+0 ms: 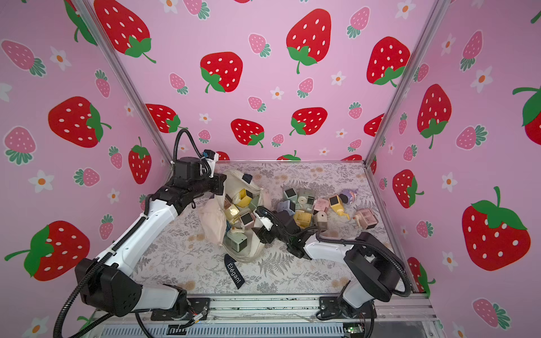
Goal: Take out the pencil sharpeners from the tote bags
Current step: Adjust the canvas bag at the center of the board.
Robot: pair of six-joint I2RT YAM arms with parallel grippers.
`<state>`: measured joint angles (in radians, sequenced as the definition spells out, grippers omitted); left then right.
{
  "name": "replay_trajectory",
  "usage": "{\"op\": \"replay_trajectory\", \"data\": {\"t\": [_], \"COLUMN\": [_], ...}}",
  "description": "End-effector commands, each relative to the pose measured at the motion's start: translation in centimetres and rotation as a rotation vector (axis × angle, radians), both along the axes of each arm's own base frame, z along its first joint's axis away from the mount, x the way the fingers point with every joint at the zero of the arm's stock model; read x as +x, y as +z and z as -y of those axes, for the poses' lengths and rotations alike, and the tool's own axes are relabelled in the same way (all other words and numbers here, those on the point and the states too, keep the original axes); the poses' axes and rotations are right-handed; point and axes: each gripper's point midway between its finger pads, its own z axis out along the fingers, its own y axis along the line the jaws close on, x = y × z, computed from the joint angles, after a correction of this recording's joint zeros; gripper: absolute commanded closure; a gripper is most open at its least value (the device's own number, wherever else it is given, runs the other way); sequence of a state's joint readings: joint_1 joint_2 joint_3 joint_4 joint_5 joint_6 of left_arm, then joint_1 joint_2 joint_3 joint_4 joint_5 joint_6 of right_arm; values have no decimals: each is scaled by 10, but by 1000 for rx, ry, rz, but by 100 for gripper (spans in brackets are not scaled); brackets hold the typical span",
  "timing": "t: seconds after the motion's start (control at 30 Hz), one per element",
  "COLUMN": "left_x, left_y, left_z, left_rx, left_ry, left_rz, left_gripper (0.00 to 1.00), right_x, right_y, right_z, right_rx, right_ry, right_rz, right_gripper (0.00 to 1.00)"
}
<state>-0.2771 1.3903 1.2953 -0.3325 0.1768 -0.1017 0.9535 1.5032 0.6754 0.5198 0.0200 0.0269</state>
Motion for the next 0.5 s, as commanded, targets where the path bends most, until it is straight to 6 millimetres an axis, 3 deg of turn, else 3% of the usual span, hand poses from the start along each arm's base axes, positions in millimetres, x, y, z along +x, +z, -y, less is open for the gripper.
{"op": "replay_trajectory", "data": {"t": [0.0, 0.23, 0.47], "left_x": [7, 7, 7], "left_y": [32, 32, 32], "left_z": [9, 9, 10], "left_rx": [-24, -26, -31], "left_ry": [-35, -36, -38], "left_rz": [93, 93, 91], "left_gripper": [100, 100, 100], "right_x": [21, 10, -8], "right_y": [32, 54, 72], "right_z": [30, 52, 49], "right_rx": [58, 158, 166], "right_ry": [-198, -243, -201], "right_rz": [79, 75, 102], "right_gripper": [19, 21, 23]}}
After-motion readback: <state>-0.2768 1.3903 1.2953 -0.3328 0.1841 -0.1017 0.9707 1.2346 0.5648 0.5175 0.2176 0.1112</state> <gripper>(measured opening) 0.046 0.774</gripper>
